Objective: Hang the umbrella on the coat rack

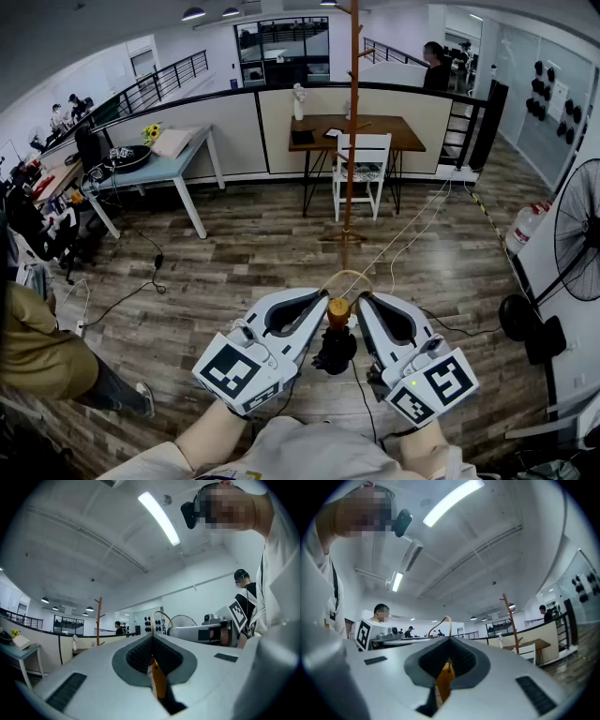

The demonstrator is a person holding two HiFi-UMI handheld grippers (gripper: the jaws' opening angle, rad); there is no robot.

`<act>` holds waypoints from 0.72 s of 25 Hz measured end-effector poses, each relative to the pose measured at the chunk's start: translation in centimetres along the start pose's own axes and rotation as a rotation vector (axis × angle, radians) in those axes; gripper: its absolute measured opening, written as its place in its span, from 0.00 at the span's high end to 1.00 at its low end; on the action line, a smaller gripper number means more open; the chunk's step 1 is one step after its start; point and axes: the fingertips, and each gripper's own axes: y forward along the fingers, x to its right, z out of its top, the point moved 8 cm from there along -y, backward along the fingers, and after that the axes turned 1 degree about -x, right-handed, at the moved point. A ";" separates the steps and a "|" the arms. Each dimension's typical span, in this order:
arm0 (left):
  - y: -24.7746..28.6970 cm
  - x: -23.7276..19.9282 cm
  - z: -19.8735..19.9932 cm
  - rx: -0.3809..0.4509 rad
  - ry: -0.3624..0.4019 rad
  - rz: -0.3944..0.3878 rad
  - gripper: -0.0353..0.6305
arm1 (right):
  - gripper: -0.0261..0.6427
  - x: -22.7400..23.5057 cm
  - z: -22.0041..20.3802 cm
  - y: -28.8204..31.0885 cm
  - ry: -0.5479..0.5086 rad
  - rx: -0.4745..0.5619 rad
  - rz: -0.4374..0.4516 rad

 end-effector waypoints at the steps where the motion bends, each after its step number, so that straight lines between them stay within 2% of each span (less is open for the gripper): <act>1: 0.1 0.2 -0.1 -0.001 0.001 0.000 0.94 | 0.95 0.2 -0.1 -0.2 0.011 0.004 0.003; 7: 1.2 1.4 -0.6 -0.013 -0.002 -0.003 0.94 | 0.95 1.4 -0.7 -1.3 0.055 0.007 0.016; 18: 1.7 1.9 -1.9 -0.048 -0.024 0.038 0.94 | 0.95 2.5 -2.0 -1.8 0.083 -0.024 0.057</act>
